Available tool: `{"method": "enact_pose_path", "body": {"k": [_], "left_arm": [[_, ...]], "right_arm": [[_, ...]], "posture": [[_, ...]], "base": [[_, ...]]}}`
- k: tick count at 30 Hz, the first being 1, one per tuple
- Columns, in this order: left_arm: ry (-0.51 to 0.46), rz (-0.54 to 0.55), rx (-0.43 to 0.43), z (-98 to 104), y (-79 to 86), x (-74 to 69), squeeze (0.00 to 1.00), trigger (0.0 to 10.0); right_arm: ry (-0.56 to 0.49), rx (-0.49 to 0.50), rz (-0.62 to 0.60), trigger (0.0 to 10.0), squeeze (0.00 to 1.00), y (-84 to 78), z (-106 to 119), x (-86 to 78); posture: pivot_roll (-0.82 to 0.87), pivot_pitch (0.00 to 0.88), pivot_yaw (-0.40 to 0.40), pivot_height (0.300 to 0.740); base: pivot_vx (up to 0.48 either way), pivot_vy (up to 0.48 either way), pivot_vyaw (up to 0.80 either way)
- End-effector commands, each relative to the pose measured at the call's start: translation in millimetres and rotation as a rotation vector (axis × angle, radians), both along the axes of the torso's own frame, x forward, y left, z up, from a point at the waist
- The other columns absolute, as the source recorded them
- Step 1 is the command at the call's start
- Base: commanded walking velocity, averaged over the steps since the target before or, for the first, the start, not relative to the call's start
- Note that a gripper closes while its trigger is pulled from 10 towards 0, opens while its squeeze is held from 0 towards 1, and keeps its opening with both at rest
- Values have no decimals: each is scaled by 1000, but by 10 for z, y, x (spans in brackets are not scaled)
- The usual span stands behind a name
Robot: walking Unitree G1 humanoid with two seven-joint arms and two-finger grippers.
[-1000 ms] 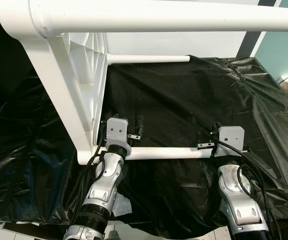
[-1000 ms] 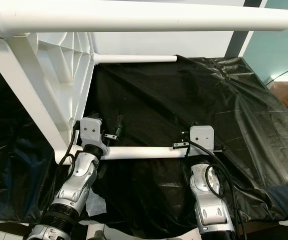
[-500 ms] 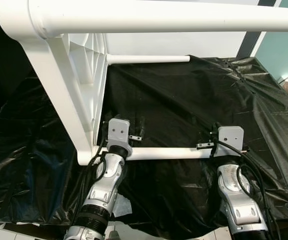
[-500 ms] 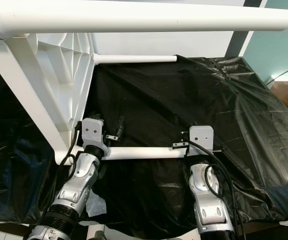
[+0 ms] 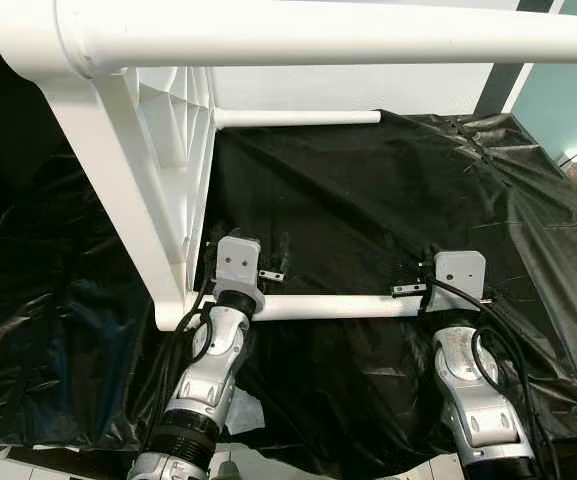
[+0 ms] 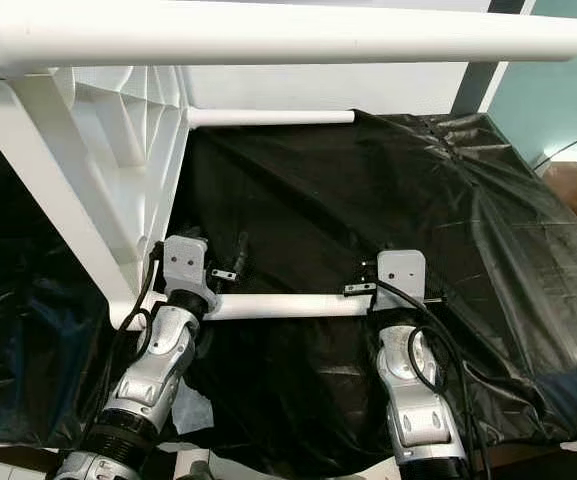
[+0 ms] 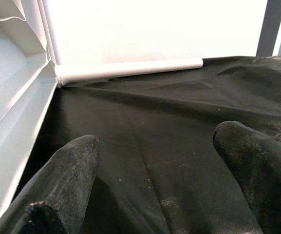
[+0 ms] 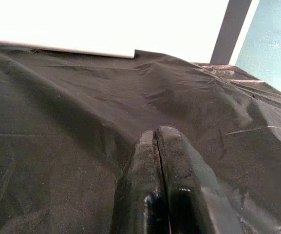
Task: Building children table
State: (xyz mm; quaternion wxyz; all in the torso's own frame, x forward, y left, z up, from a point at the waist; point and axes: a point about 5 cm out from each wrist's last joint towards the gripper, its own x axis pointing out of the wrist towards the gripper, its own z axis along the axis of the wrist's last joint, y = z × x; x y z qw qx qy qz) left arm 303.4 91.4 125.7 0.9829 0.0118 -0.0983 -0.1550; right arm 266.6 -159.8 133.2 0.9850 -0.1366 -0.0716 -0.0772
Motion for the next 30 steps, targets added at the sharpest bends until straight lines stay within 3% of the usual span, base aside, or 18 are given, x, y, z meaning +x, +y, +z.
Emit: {"method": "enact_pose_path", "body": {"k": [1, 14, 30], "left_arm": [[19, -53, 26, -47, -20, -29, 0, 10000], [19, -56, 24, -44, -31, -30, 0, 10000], [6, -71, 16, -27, -55, -49, 0, 10000]], "right_arm": [[19, 10, 0, 10000, 0, 10, -49, 4], [21, 12, -2, 10000, 0, 13, -54, 3], [26, 11, -3, 10000, 0, 15, -64, -2]], "posture": [[-28, 15, 11, 740], [-30, 20, 13, 740], [-29, 23, 10, 740]], "base": [[-292, 0, 0], [-291, 0, 0], [0, 0, 0]]}}
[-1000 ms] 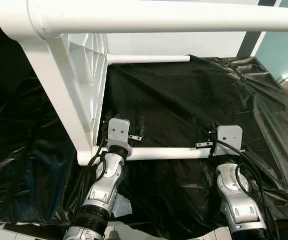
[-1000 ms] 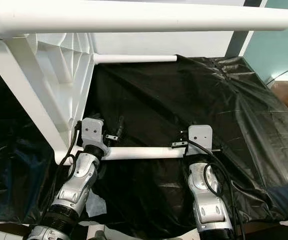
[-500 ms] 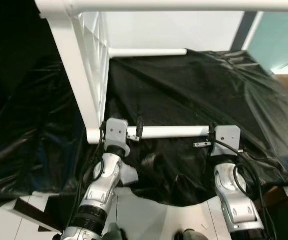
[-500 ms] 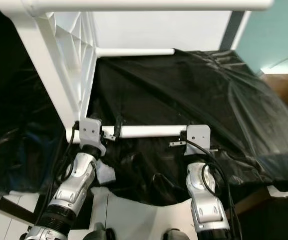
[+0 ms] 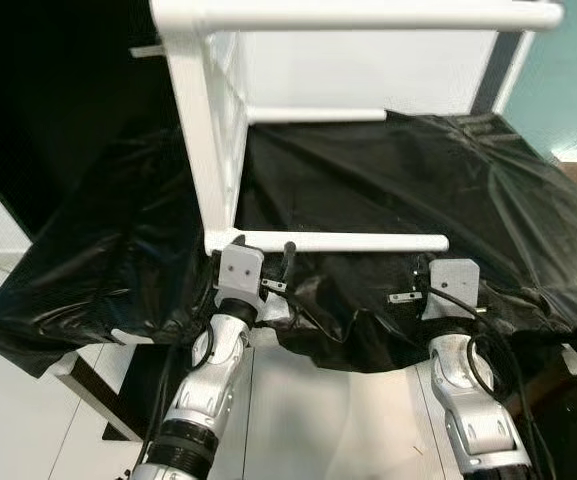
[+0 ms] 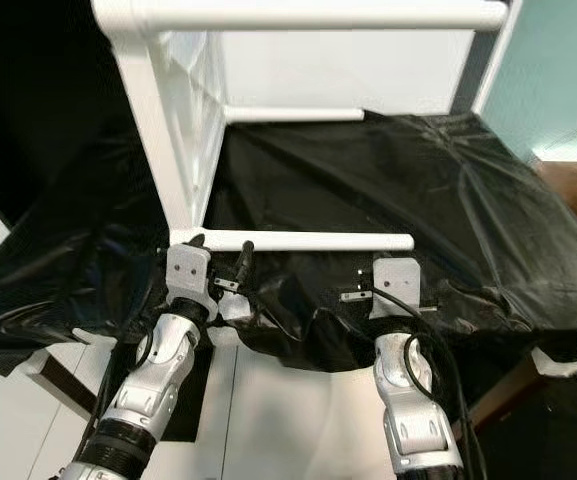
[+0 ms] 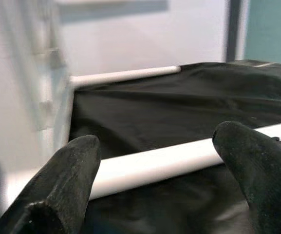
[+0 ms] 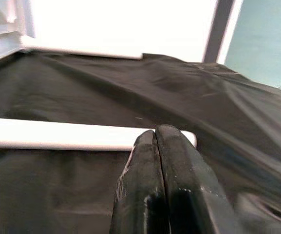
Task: Building children table
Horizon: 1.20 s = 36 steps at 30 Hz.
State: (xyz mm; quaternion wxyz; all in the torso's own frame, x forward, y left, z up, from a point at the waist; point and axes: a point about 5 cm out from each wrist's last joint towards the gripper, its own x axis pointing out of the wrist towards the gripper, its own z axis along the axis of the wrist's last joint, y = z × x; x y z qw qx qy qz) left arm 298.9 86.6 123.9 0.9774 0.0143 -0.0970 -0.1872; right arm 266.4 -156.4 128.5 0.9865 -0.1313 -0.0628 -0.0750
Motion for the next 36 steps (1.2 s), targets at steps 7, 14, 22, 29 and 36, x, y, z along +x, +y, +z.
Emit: {"method": "enact_pose_path", "body": {"k": [7, 14, 22, 29, 36], "left_arm": [[6, -3, 8, -14, -6, -1, 0, 10000], [6, -4, 7, -13, -3, 4, 0, 10000], [9, -4, 7, -16, -12, 16, 0, 10000], [12, 1, 6, -19, -13, 25, 0, 10000], [11, 1, 2, -16, -13, 28, 0, 10000]], "right_arm": [[7, -4, -7, 10000, 0, -25, -12, 14], [5, -4, -9, 10000, 0, -28, -8, 21], [3, -6, -12, 10000, 0, -39, -4, 27], [2, -9, -13, 10000, 0, -46, 0, 31], [-4, -15, -6, 10000, 0, -43, 11, 40]], "posture": [[-29, 22, 8, 740], [-30, 21, 10, 740], [-32, 21, 11, 740], [-32, 21, 8, 740], [-30, 19, 8, 740]], "base": [[0, 0, 0], [0, 0, 0], [0, 0, 0], [0, 0, 0], [0, 0, 0]]}}
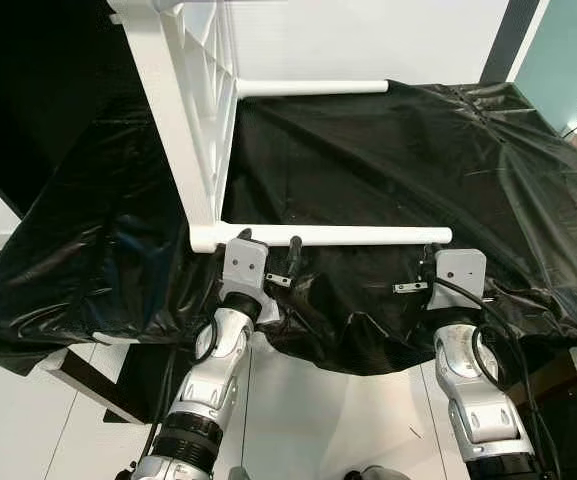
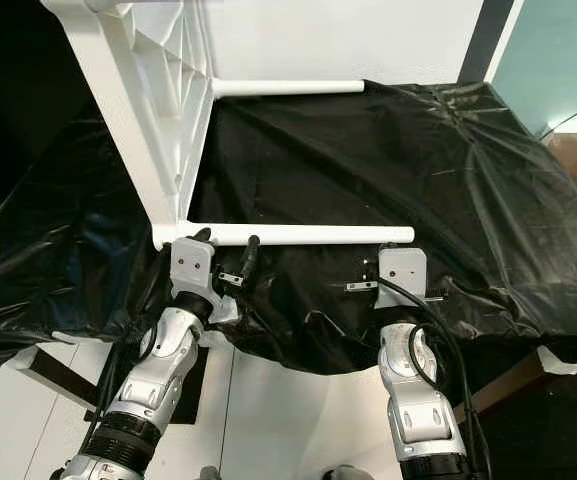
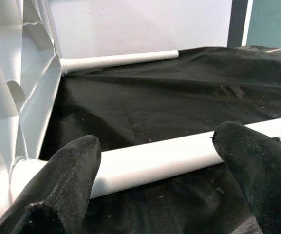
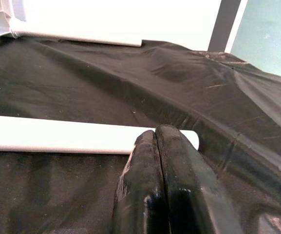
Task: Building children table
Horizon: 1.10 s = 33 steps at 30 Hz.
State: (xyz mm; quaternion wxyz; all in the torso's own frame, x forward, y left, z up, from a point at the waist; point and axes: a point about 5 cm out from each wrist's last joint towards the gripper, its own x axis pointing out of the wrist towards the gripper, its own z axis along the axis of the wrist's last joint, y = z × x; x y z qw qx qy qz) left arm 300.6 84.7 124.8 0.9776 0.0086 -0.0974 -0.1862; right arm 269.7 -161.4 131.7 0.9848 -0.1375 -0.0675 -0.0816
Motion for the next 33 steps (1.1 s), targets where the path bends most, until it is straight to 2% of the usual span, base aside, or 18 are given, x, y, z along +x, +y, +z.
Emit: {"method": "enact_pose_path", "body": {"k": [1, 9, 10, 33], "left_arm": [[9, 0, 14, -26, 6, 11, 0, 10000], [7, 1, 16, -26, 12, 6, 0, 10000], [7, 0, 17, -27, 11, 5, 0, 10000], [6, -5, 22, -25, 6, 31, 0, 10000]], "right_arm": [[6, -3, 6, 10000, 0, 7, -21, 7], [-15, -2, 21, 10000, 0, 23, 6, 3], [-18, 7, 6, 10000, 1000, 9, 7, 2], [-48, 9, 10, 10000, 1000, 2, 36, 21]], "posture": [[-30, 19, 8, 740], [-28, 16, 9, 740], [-29, 15, 8, 740], [-28, 4, 7, 740]], "base": [[0, 0, 0], [0, 0, 0], [0, 0, 0], [0, 0, 0]]}}
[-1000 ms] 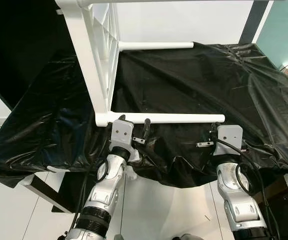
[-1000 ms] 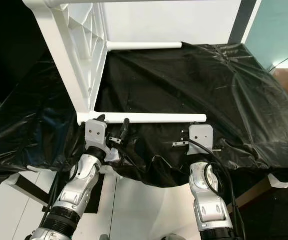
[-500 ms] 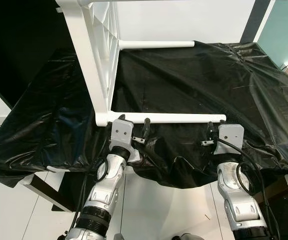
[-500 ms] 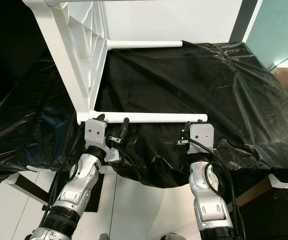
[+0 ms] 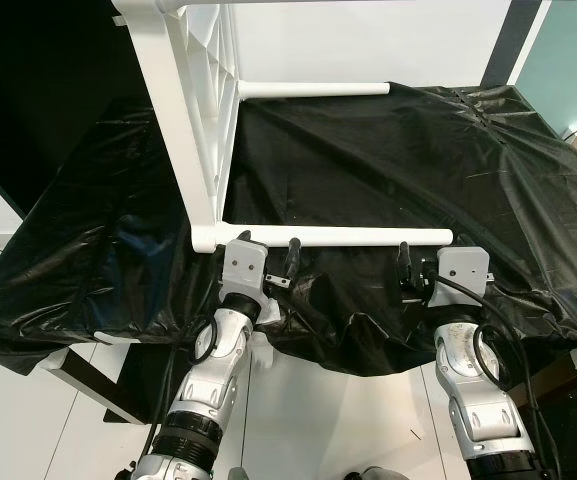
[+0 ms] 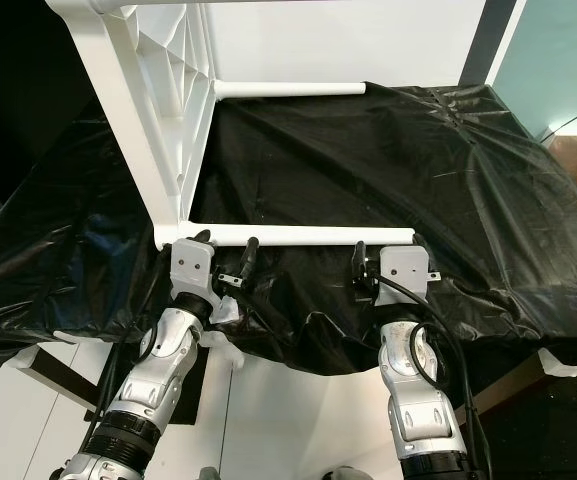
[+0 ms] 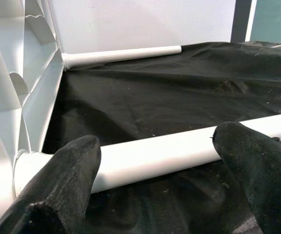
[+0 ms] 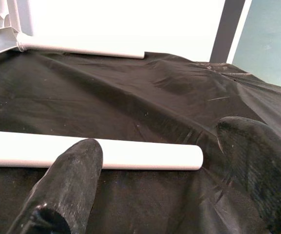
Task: Building children table
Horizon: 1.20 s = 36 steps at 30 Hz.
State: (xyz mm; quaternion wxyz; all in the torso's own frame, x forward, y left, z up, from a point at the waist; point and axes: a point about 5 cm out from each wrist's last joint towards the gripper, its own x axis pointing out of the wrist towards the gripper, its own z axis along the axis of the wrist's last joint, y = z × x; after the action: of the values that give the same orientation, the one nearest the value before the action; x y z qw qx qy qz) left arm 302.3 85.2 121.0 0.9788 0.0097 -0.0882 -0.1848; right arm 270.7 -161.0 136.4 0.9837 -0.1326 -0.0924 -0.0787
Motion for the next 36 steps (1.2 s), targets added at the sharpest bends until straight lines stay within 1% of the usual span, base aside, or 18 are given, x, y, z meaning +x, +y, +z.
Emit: {"method": "enact_pose_path", "body": {"k": [1, 2, 3, 4, 5, 6, 7, 8, 11, 16, 24, 25, 27, 30, 31, 33, 34, 36], "left_arm": [[-11, -10, 16, 13, -1, 16, 0, 10000], [-11, -10, 16, 13, -1, 16, 0, 10000], [-10, -10, 16, 10, -3, 16, 0, 10000], [-10, -10, 16, 10, -3, 16, 0, 10000], [-9, -11, 15, 9, -6, 15, 0, 10000], [-8, -13, 14, 7, -10, 15, 0, 10000], [-7, -15, 13, 5, -17, 14, 0, 10000], [-7, -15, 13, 5, -17, 14, 0, 10000], [-7, -21, 11, 2, -37, 17, 0, 10000], [-9, -27, 9, 6, -65, 20, 0, 10000], [-10, -20, 9, 2, -46, 14, 0, 10000], [-10, -18, 5, 2, -39, 10, 0, 10000], [-14, -26, -7, 8, -36, -6, 0, 10000], [-19, -38, -41, 34, -29, -32, 0, 10000], [-19, -38, -41, 34, -29, -32, 0, 10000], [-18, -49, -74, 53, -22, -48, 0, 10000], [-18, -49, -74, 53, -22, -48, 0, 10000], [-11, -61, -101, 59, -21, -55, 0, 10000]], "right_arm": [[4, -15, -16, 10000, 1000, -13, -7, 15], [4, -15, -16, 10000, 1000, -13, -7, 15], [8, -111, -60, 10000, 1000, -38, 27, 39], [8, -111, -60, 10000, 1000, -38, 27, 39], [-8, -206, -79, 10000, 714, -41, 83, 66], [-32, -299, -89, 10000, 0, -38, 153, 97], [-57, -386, -100, 10000, 0, -36, 227, 132], [-57, -386, -100, 10000, 0, -36, 227, 132], [-106, -493, -107, 10000, 0, -46, 391, 228], [-136, -570, -83, 10000, 0, -56, 501, 350], [-149, -598, -100, 10000, 0, -121, 657, 486], [-151, -577, -96, 10000, 0, -130, 676, 498], [-107, -378, -79, 10000, 0, -178, 623, 493], [-25, 84, -49, 10000, 0, -252, 404, 394], [-25, 84, -49, 10000, 0, -252, 404, 394], [20, 234, -51, 10000, 0, -251, 225, 292], [20, 234, -51, 10000, 0, -251, 225, 292], [73, 272, -72, 10000, 0, -215, 42, 189]], "posture": [[-28, 4, 7, 740], [-28, 4, 7, 740], [-28, 4, 7, 740], [-28, 4, 7, 740], [-34, 8, 11, 740], [-39, 8, 12, 740], [-41, 8, 12, 740], [-41, 8, 12, 740], [-48, 8, 11, 740], [-44, 9, 7, 740], [-30, 8, -1, 740], [-30, 8, -1, 740], [-21, 6, -3, 740], [-15, 8, 2, 740], [-15, 8, 2, 740], [-17, 10, 6, 740], [-17, 10, 6, 740], [-22, 11, 11, 740]], "base": [[0, 0, 0], [0, 0, 0], [0, 0, 0], [0, 0, 0], [0, 0, 0], [0, 0, 0], [0, 0, 0], [0, 0, 0], [0, 0, 0], [0, 0, 0], [0, 0, 0], [0, 0, 0], [0, 0, 0], [0, 0, 0], [0, 0, 0], [0, 0, 0], [0, 0, 0], [0, 0, 0]]}}
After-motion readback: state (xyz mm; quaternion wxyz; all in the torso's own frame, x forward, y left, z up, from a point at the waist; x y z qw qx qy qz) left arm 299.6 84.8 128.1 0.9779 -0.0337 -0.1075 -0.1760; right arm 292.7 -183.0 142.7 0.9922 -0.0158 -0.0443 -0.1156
